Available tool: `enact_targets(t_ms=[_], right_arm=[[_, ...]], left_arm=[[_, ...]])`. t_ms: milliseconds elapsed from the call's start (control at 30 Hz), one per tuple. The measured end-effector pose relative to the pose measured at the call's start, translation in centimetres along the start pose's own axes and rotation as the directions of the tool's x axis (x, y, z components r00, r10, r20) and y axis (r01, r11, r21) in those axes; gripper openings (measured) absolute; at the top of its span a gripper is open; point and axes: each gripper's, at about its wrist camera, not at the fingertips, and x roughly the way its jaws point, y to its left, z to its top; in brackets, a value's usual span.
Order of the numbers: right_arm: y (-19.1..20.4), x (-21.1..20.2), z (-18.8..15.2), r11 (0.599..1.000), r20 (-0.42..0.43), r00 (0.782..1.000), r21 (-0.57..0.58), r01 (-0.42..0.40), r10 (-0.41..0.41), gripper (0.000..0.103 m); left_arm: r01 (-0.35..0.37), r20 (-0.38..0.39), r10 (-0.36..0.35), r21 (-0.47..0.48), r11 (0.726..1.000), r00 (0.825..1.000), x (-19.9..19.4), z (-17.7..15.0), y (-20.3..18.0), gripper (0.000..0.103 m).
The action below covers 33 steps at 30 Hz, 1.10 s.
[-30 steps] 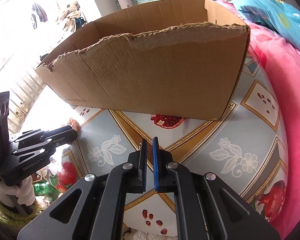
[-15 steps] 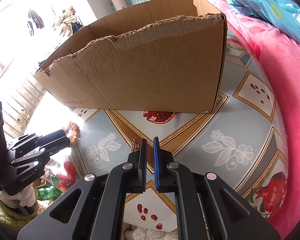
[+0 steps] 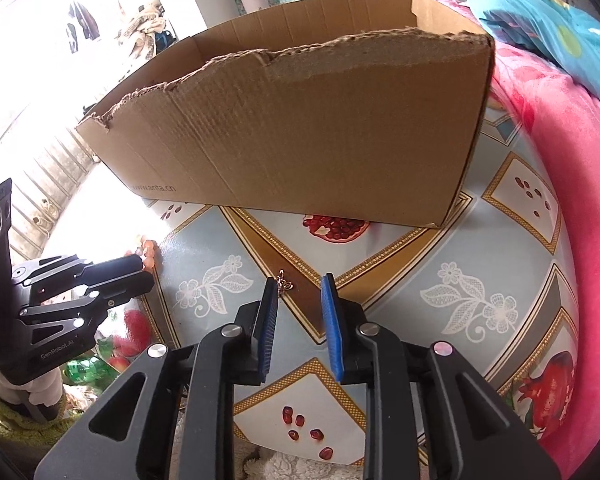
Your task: Organize jewelry
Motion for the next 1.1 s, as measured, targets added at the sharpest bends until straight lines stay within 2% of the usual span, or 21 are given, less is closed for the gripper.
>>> enact_targets(t_ms=[233, 333, 467, 667, 967, 1100], right_arm=[[1.9, 1.1, 0.3, 0.993, 0.003, 0.998, -0.102, 0.057, -0.057, 0.022], [2.7, 1.3, 0.4, 0.985, 0.008, 0.996, -0.149, 0.084, -0.083, 0.016], [2.7, 1.5, 0.6, 0.987, -0.003, 0.996, -0.14, 0.085, -0.086, 0.007], [1.7, 1.4, 1.0, 0.998, -0.017, 0.999, -0.065, 0.026, -0.027, 0.005], [-0.4, -1.2, 1.8, 0.997, 0.039, 0.998, 0.051, -0.056, 0.054, 0.005], [-1.3, -2.2, 2.2, 0.988, 0.064, 0.992, 0.102, -0.117, 0.111, 0.005]], left_arm=[[-0.038, -0.003, 0.038, 0.023, 0.999, 0.999, 0.5, 0.4, -0.8, 0.022], [-0.044, -0.004, 0.045, 0.022, 0.999, 0.999, 0.7, 0.6, -1.0, 0.021], [-0.048, 0.001, 0.048, 0.02, 0.999, 0.999, 0.8, 0.5, -1.0, 0.02], [-0.05, 0.001, 0.05, 0.019, 0.999, 0.999, 1.0, 0.6, -1.0, 0.02], [-0.057, 0.001, 0.057, 0.011, 0.998, 0.998, 1.0, 0.8, -0.8, 0.017], [-0.063, 0.003, 0.063, 0.01, 0.998, 0.998, 1.0, 0.7, -0.8, 0.016]])
